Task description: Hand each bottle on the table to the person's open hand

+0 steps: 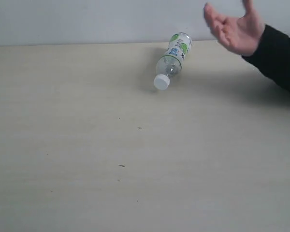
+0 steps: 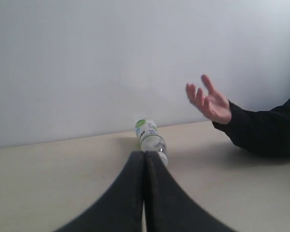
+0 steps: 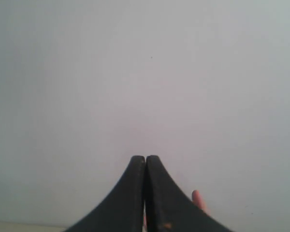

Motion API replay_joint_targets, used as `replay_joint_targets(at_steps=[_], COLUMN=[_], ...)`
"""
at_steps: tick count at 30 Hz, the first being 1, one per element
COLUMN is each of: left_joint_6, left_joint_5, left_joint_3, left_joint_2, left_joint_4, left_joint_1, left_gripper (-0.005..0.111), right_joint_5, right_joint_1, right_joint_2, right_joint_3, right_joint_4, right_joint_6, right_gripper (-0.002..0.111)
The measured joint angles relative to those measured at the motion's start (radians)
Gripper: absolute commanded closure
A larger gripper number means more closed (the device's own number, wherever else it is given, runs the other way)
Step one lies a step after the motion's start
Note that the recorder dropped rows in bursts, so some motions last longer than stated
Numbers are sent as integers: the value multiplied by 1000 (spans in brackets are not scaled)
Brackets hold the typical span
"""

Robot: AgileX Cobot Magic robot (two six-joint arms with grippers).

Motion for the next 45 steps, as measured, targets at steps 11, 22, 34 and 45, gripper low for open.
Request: replay_joint_targets(at_steps=[11,22,34,45], left_joint_6=[0,0,0,0], left_joint_5=[0,0,0,0], left_joint_3=[0,0,0,0], left_joint_2=[0,0,0,0], left_joint_4=[0,0,0,0], left_joint_1=[0,0,0,0], left_gripper=[107,107,107,107], right_joint_5=[0,-17,58,205], right_joint_1=[0,0,0,0], right_joint_2=[0,119,515,1070], right_joint_3=[0,0,-210,-651], right_joint_4=[0,0,8,2], right_joint_6=[2,2,41,109], right_gripper=[108,108,108,105])
